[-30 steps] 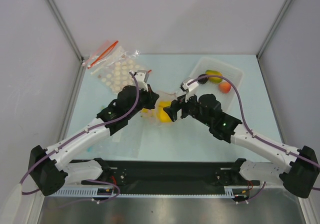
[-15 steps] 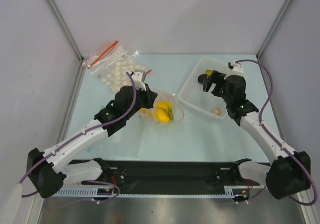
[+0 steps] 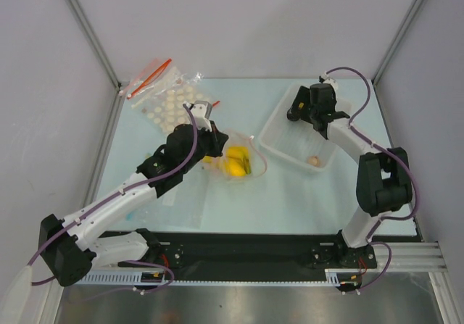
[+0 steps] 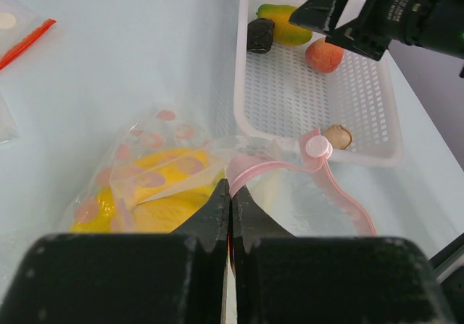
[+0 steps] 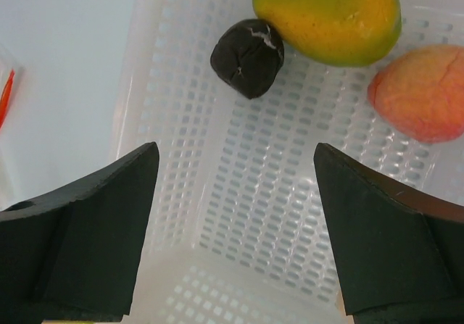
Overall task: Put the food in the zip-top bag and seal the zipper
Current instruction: Pick up the fake fruit from the bin.
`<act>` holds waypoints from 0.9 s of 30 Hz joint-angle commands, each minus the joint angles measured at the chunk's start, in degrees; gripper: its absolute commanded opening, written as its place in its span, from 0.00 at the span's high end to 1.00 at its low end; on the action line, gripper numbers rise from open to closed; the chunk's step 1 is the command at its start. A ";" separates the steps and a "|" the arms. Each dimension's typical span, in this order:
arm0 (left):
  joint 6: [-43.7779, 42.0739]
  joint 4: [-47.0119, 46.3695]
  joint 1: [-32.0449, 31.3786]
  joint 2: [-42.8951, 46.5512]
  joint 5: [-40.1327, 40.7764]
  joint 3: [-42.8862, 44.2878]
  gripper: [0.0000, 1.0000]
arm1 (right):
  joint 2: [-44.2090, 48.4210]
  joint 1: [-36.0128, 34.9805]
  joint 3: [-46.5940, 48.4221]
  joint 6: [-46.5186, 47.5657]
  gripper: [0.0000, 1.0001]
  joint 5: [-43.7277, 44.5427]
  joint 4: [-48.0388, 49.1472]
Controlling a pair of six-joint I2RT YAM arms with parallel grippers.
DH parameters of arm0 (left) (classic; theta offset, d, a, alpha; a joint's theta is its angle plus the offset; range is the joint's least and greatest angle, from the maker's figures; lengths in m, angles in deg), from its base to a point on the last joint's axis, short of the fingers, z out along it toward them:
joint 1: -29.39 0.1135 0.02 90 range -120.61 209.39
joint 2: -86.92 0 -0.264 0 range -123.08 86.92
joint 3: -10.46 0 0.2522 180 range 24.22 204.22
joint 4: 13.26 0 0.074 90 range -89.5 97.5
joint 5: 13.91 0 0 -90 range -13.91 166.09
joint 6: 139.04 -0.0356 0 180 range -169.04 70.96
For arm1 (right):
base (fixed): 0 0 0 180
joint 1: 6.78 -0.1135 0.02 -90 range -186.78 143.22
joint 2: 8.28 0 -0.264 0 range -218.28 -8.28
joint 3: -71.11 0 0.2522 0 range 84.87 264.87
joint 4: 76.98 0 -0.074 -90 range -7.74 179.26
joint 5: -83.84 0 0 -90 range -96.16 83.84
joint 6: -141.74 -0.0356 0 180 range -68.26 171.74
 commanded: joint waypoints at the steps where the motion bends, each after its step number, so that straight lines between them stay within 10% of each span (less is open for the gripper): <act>1: -0.61 -1.59 -0.24 0.27 -0.04 1.98 0.99 | -5.11 0.29 5.82 0.94 0.09 3.66 -0.92; 20: -0.79 -1.23 -0.24 0.80 -0.22 1.98 0.99 | -27.19 1.08 24.98 -3.89 0.14 4.99 -4.97; 24: -0.79 -1.23 -0.33 0.71 -0.13 2.07 0.99 | -28.95 1.61 25.43 -4.33 0.25 3.49 -5.14; 27: -0.79 -1.06 -0.33 0.62 -0.22 2.16 0.99 | -27.29 1.88 24.11 -4.33 0.53 0.59 -4.53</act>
